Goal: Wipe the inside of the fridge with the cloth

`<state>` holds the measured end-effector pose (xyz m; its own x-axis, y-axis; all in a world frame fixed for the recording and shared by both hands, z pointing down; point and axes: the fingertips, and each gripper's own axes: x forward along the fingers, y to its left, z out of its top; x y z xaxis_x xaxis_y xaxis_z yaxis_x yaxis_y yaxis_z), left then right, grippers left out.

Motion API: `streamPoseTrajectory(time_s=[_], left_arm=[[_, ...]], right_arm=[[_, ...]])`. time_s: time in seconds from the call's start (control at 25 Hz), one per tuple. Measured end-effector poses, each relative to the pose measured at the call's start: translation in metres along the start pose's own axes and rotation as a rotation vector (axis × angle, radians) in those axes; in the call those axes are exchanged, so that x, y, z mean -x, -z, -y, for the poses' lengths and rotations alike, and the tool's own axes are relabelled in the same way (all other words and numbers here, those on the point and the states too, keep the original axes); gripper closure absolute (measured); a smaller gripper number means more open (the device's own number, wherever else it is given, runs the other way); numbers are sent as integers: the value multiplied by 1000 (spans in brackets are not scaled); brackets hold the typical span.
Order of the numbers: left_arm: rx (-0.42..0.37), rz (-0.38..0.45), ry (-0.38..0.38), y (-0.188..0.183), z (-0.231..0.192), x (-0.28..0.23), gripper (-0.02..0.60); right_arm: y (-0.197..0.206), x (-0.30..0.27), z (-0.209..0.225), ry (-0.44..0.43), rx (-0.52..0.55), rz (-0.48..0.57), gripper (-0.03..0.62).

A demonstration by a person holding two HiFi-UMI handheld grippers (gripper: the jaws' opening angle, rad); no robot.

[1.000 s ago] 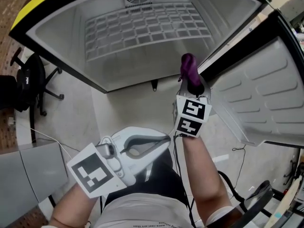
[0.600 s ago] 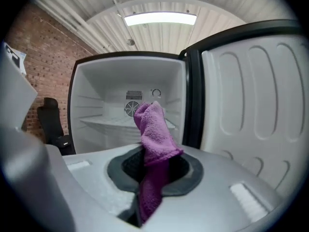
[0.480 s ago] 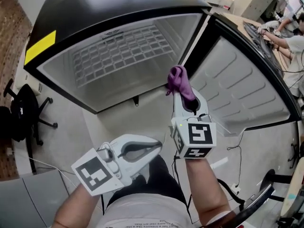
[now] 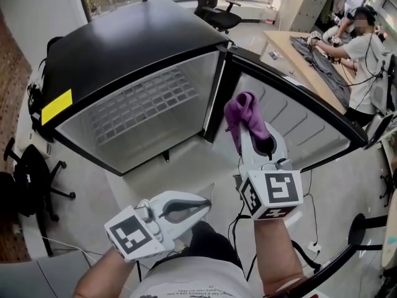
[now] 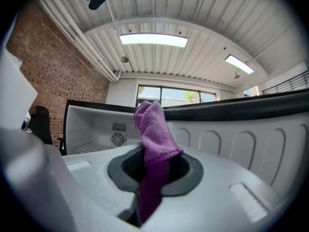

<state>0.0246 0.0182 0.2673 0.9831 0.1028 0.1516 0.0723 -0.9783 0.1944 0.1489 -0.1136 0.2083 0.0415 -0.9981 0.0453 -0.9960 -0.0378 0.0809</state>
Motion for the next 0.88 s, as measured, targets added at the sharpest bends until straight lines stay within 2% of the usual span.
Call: streamPoseTrajectory(time_s=[0.28,0.44,0.68,0.88], left_arm=[[-39,-36,33,-10,-6,-22,575],[-58,-29,61,-14,-14,-33,577],[-109,-68,211,-26,-9,-44,575],[-94,-76,295,-33,0,-41,575]], right_arm=[[-26,-10,24,24,10,58,539],[-20,-20,33,39,22,54,539],[-17,-22,51,120,51,8,539],[-17,-6,71,217,50,-18,539]])
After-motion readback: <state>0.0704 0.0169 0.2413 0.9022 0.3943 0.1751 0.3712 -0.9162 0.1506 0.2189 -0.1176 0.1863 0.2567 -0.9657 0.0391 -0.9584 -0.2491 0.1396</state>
